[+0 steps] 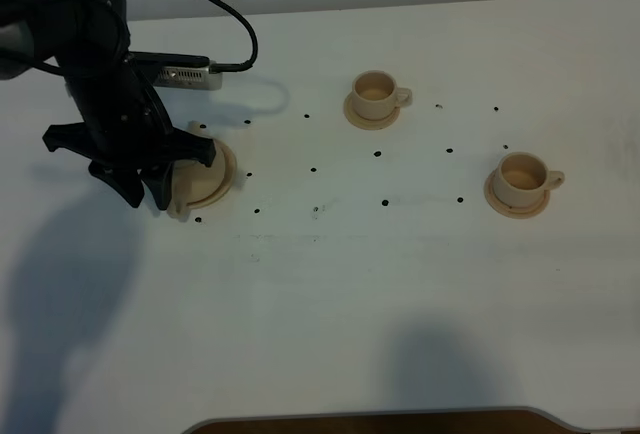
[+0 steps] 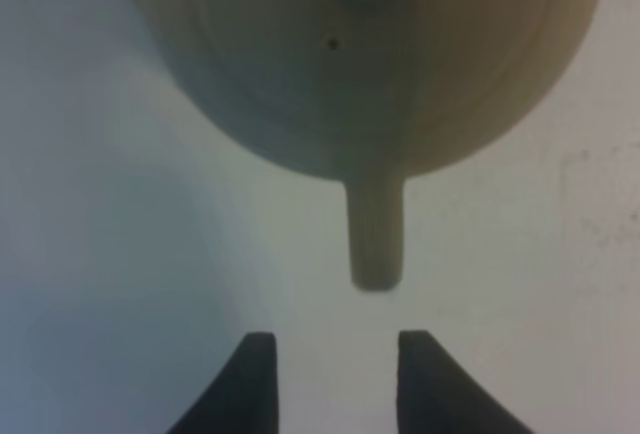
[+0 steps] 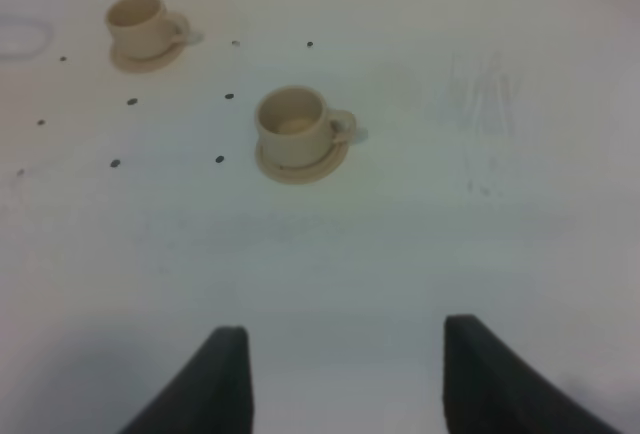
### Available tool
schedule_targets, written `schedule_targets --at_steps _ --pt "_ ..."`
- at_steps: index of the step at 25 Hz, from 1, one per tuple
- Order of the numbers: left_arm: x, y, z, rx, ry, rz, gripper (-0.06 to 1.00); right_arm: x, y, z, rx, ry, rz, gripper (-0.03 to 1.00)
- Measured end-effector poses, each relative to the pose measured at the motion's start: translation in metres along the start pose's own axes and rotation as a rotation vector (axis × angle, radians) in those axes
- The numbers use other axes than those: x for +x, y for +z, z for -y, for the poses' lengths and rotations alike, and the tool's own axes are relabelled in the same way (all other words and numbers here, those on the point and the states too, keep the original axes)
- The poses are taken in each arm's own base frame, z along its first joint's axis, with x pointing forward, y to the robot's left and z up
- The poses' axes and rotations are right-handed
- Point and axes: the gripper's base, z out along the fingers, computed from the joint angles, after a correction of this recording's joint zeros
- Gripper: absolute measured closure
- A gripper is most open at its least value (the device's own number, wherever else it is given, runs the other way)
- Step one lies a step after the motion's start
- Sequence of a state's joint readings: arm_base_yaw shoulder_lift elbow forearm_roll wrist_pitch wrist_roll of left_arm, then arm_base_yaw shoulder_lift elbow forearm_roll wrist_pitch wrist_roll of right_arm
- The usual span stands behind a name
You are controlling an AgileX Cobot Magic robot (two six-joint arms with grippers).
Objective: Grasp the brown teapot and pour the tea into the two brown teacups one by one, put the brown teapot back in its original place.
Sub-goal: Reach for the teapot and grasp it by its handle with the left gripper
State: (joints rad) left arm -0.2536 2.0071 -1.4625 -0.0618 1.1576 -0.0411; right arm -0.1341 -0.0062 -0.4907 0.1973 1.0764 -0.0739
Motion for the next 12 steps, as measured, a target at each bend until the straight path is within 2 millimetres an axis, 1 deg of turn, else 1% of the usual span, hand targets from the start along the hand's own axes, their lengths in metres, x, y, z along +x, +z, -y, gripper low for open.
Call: schedule_targets --at_steps 5,12 --pt "-0.006 0.007 0.001 0.014 -0.006 0.007 0.62 0.0 0.0 0.0 0.0 0.0 0.0 0.52" --pt "-0.018 0.006 0.002 0.018 -0.006 0.04 0.62 0.0 0.0 0.0 0.0 0.0 0.0 0.52"
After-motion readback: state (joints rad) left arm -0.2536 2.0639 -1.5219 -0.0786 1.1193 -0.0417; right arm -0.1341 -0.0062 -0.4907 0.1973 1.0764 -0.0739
